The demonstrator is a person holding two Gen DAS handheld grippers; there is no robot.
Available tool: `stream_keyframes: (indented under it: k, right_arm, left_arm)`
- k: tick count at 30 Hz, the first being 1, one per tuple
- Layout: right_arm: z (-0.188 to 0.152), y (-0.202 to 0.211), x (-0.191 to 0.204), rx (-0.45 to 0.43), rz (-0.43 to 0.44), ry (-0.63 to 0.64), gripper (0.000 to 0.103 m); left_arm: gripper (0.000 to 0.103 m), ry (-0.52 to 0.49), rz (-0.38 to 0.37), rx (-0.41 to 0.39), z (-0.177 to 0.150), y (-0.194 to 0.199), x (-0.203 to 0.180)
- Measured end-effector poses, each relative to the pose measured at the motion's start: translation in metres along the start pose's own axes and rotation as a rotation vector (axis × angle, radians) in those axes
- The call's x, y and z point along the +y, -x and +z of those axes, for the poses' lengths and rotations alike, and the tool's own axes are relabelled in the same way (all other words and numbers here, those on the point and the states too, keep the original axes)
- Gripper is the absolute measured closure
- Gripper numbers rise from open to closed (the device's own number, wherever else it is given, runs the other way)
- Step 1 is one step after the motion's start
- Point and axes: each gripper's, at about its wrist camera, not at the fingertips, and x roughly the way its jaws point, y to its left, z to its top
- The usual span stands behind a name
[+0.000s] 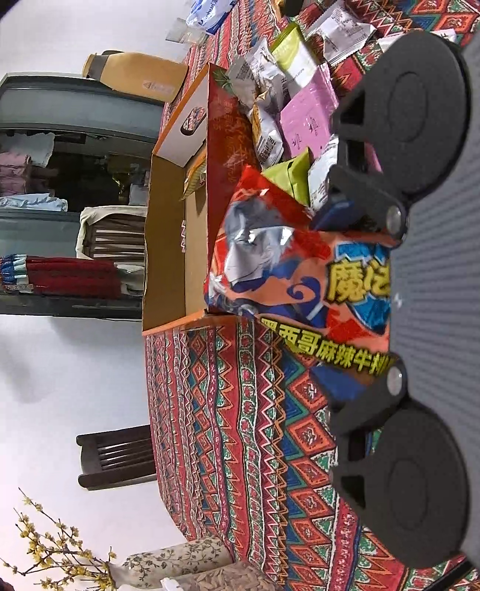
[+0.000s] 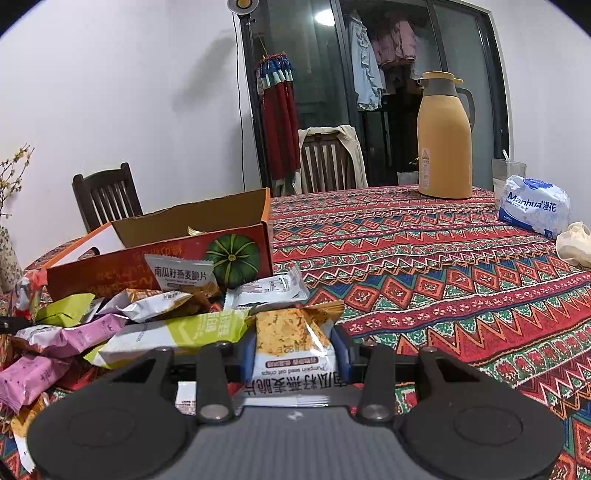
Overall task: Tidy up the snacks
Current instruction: 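Grasp the large red-blue chip bag with the left tool while the right tool holds its packet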
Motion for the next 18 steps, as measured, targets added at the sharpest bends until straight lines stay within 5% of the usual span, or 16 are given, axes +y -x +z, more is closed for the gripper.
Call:
stream_keyframes:
  k: [6,18]
  right_arm:
    - [0.0,0.001,0.0,-0.006,0.004,-0.004,0.062]
    - [-0.001,0.004,-0.001,-0.026,0.015,-0.01,0.062]
  left_arm:
    - [0.051,-0.001,-0.013,-0.041,-0.006,0.013,-0.003]
    - [0.054,-0.018,0.008,-0.098,-0.007,0.034,-0.01]
